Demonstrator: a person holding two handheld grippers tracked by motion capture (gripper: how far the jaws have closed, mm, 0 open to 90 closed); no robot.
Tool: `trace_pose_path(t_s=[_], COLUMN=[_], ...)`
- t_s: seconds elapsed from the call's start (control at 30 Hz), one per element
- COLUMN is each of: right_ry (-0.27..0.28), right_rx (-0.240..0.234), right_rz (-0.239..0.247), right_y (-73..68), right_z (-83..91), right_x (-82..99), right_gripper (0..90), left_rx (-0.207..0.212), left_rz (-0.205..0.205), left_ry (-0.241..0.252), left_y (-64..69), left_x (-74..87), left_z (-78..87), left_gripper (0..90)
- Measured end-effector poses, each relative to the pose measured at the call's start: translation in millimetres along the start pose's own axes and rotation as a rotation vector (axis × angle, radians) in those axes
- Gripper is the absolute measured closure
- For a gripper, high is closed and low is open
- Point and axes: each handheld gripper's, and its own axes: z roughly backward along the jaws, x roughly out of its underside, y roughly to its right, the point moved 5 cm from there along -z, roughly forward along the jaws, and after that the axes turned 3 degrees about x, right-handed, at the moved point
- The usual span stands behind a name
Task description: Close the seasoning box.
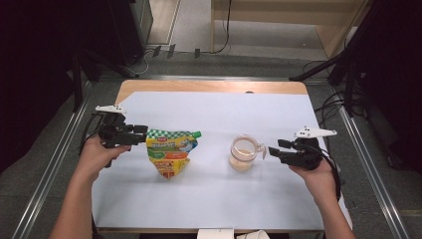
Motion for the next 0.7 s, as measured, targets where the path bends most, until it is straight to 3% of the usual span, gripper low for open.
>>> trace_pose_path(t_s=[0.27,0.43,0.7], right_ry=[0.013,0.033,0.015], right_rx=[-0.002,0.053,0.096], right_rz=[-0.009,0.009,-0.013], right_y=[9.0,16.2,26.1], right_z=[1.0,-0.3,-5.0], right_x=[3.7,7.5,16.0], right_gripper=[40.6,33.1,26.9], left_rx=[-0.002,-0.003,-0.005], left_rz=[0.001,0.004,0.003], left_ry=[-0.002,-0.002,-0.010], left_y=[-0.8,-0.9,-1.1], left_x=[0.6,0.7,1.5], left_z=[-0.3,0.1,-1.3], left_gripper=[37.0,36.9,36.6])
